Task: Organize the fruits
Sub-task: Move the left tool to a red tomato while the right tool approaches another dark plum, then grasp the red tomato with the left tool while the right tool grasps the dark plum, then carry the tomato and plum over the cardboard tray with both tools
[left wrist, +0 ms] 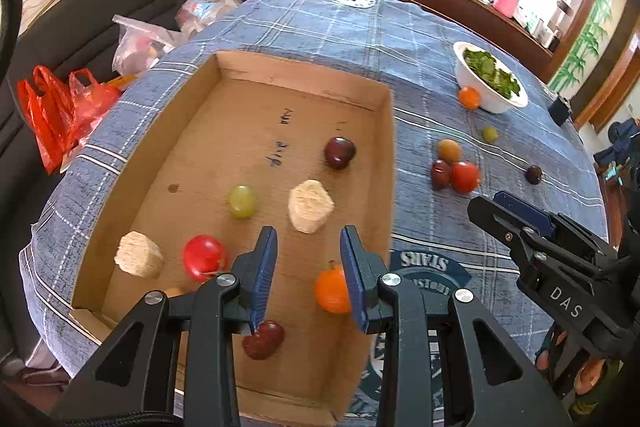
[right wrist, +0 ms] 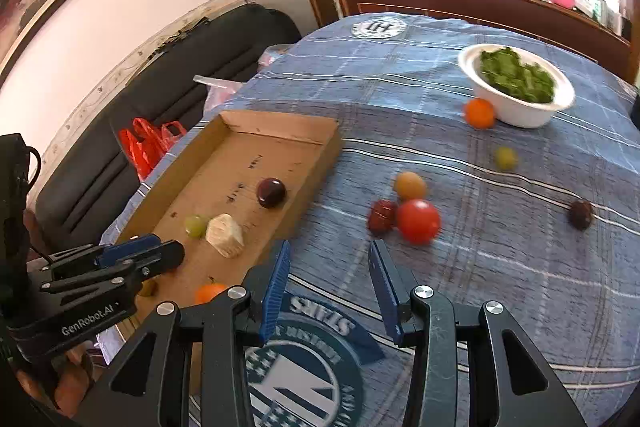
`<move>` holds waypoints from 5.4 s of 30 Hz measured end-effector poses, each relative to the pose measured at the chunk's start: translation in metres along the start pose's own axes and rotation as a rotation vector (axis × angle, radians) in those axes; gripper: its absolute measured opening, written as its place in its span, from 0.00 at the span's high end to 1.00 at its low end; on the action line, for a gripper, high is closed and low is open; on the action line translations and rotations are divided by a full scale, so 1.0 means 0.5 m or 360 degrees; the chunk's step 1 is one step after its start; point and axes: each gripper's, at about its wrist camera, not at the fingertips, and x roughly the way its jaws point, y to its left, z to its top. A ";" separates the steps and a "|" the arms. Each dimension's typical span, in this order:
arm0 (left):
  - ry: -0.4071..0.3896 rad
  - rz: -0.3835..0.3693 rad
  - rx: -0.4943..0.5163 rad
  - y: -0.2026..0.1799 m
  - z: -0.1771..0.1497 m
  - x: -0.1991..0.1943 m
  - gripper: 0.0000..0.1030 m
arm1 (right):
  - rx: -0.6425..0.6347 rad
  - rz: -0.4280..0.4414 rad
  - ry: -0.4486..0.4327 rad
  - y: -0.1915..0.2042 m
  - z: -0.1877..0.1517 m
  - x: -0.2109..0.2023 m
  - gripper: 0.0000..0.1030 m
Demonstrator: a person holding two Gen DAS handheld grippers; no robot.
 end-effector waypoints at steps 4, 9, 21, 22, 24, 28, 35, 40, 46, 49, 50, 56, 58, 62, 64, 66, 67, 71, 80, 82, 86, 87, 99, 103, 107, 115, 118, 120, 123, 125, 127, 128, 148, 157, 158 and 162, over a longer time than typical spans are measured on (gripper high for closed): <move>-0.0005 -0.0009 0.0031 -0.021 -0.003 -0.006 0.71 | 0.0031 -0.0034 -0.0018 -0.026 -0.010 -0.020 0.58; 0.0000 -0.0019 0.0060 -0.040 -0.007 -0.009 0.71 | 0.0061 -0.0058 -0.0036 -0.053 -0.019 -0.042 0.58; 0.0035 -0.0086 0.0151 -0.107 -0.022 -0.004 0.71 | 0.0161 -0.0180 -0.0056 -0.151 -0.058 -0.091 0.58; 0.0038 -0.0090 0.0157 -0.112 -0.023 -0.003 0.71 | 0.0176 -0.0192 -0.0053 -0.162 -0.061 -0.093 0.58; 0.0048 -0.0107 0.0169 -0.125 -0.024 -0.001 0.71 | 0.0197 -0.0203 -0.0054 -0.178 -0.066 -0.097 0.58; 0.0066 -0.0132 0.0197 -0.147 -0.026 0.005 0.71 | 0.0235 -0.0239 -0.0057 -0.212 -0.078 -0.109 0.57; 0.0095 -0.0182 0.0225 -0.180 -0.019 0.024 0.71 | 0.0295 -0.0298 -0.0077 -0.266 -0.087 -0.124 0.57; 0.0124 -0.0236 0.0225 -0.200 -0.006 0.047 0.71 | 0.0316 -0.0341 -0.0085 -0.296 -0.081 -0.118 0.57; 0.0130 -0.0307 0.0231 -0.227 0.019 0.072 0.71 | 0.0318 -0.0380 -0.0082 -0.327 -0.060 -0.094 0.57; 0.0140 -0.0317 0.0223 -0.236 0.033 0.091 0.71 | 0.0312 -0.0405 -0.0091 -0.339 -0.045 -0.083 0.57; 0.0148 -0.0312 0.0214 -0.237 0.039 0.098 0.71 | 0.0310 -0.0408 -0.0095 -0.341 -0.042 -0.081 0.57; 0.0165 -0.0311 0.0172 -0.241 0.065 0.130 0.71 | 0.0300 -0.0419 -0.0126 -0.352 -0.014 -0.074 0.57; 0.0158 -0.0321 0.0183 -0.248 0.070 0.134 0.71 | 0.0306 -0.0415 -0.0138 -0.357 -0.010 -0.073 0.57; 0.0124 -0.0245 0.0265 -0.279 0.081 0.148 0.71 | 0.0324 -0.0420 -0.0126 -0.371 -0.005 -0.059 0.57; 0.0110 -0.0189 0.0309 -0.294 0.083 0.156 0.71 | 0.0331 -0.0424 -0.0115 -0.378 -0.001 -0.048 0.57; 0.0095 -0.0129 0.0357 -0.308 0.082 0.168 0.71 | 0.0335 -0.0426 -0.0103 -0.384 0.002 -0.037 0.57; 0.0097 -0.0111 0.0382 -0.315 0.081 0.175 0.69 | 0.0338 -0.0427 -0.0095 -0.388 0.003 -0.030 0.57; 0.0133 -0.0078 0.0493 -0.346 0.068 0.199 0.62 | 0.0359 -0.0430 -0.0061 -0.402 0.004 -0.004 0.57; 0.0153 -0.0157 0.0432 -0.326 0.066 0.205 0.73 | 0.0304 -0.0371 -0.0059 -0.390 0.005 0.003 0.75; 0.0158 -0.0198 0.0403 -0.314 0.061 0.194 0.74 | 0.0278 -0.0388 -0.0055 -0.381 0.004 0.000 0.76; 0.0143 -0.0313 0.0345 -0.288 0.042 0.154 0.80 | 0.0267 -0.0357 -0.0074 -0.358 -0.007 -0.024 0.76; 0.0140 -0.0340 0.0332 -0.282 0.039 0.144 0.80 | 0.0264 -0.0338 -0.0086 -0.347 -0.012 -0.035 0.76; 0.0062 -0.0354 0.0351 -0.252 0.019 0.074 0.68 | 0.0236 -0.0174 -0.0145 -0.245 -0.057 -0.094 0.76; 0.0053 -0.0246 0.0397 -0.292 0.030 0.114 0.42 | 0.0265 -0.0164 -0.0152 -0.242 -0.073 -0.106 0.76; 0.0100 -0.0185 0.0419 -0.328 0.046 0.161 0.43 | 0.0263 -0.0149 -0.0143 -0.241 -0.087 -0.116 0.76; 0.0108 -0.0139 0.0440 -0.348 0.041 0.194 0.68 | 0.0288 -0.0160 -0.0152 -0.250 -0.097 -0.132 0.76; 0.0077 -0.0116 0.0447 -0.338 0.027 0.169 0.68 | 0.0281 -0.0163 -0.0170 -0.246 -0.092 -0.143 0.76; 0.0059 -0.0084 0.0439 -0.325 0.020 0.151 0.68 | 0.0274 -0.0160 -0.0181 -0.241 -0.088 -0.149 0.76; 0.0029 -0.0029 0.0417 -0.296 0.009 0.119 0.68 | 0.0253 -0.0151 -0.0199 -0.222 -0.080 -0.156 0.76; -0.0004 0.0013 0.0400 -0.271 0.007 0.096 0.68 | 0.0236 -0.0140 -0.0205 -0.208 -0.073 -0.156 0.76; -0.0043 0.0056 0.0388 -0.250 0.008 0.075 0.68 | 0.0220 -0.0118 -0.0208 -0.191 -0.065 -0.154 0.76; -0.0063 0.0072 0.0376 -0.236 0.008 0.062 0.68 | 0.0205 -0.0108 -0.0208 -0.181 -0.060 -0.151 0.76; -0.0164 0.0299 0.0104 0.013 0.007 -0.021 0.68 | -0.0099 0.0128 -0.0169 0.066 0.000 -0.086 0.77; -0.0163 0.0345 0.0037 0.077 0.001 -0.025 0.68 | -0.0161 0.0172 -0.0119 0.121 0.002 -0.050 0.77; -0.0162 0.0348 0.0031 0.082 0.001 -0.024 0.68 | -0.0168 0.0175 -0.0115 0.124 0.002 -0.048 0.77; -0.0151 0.0350 0.0013 0.096 0.000 -0.021 0.68 | -0.0183 0.0180 -0.0101 0.134 0.002 -0.039 0.77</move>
